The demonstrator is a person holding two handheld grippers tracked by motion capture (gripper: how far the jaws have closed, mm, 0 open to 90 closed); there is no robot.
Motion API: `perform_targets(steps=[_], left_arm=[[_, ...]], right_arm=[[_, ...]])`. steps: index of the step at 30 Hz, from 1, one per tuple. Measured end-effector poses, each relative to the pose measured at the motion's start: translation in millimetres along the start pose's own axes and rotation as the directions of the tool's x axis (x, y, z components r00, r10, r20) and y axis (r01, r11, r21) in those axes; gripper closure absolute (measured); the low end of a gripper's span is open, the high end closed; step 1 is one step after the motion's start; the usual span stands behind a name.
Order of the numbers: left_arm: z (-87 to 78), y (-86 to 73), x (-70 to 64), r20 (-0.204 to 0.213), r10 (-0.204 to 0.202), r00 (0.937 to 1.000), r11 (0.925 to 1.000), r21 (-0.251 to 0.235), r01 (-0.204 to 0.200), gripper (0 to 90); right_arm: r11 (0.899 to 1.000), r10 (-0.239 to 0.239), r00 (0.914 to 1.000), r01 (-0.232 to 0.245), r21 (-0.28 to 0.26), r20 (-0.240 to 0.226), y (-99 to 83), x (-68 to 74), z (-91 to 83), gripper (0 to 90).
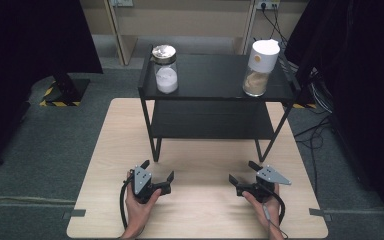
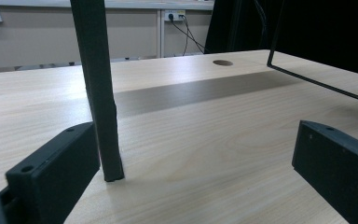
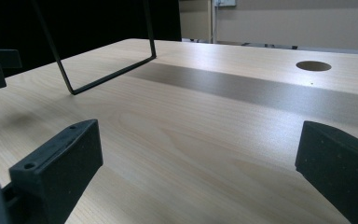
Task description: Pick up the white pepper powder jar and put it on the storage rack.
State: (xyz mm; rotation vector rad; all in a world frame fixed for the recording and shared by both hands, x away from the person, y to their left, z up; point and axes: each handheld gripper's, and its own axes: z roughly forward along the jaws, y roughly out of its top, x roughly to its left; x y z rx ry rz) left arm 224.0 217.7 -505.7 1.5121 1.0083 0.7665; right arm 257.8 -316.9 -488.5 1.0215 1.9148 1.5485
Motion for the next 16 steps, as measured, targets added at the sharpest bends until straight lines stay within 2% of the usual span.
perform_targets(steps=[16], left_arm=[[0.3, 0.5, 0.0, 0.001, -0.002, 1.0000, 1.0000, 0.003, 0.002, 0.0]], right_arm=[[1.000, 0.003, 1.0000, -0.003, -0.005, -0.002, -0.8, -0.8, -0.5, 0.8]])
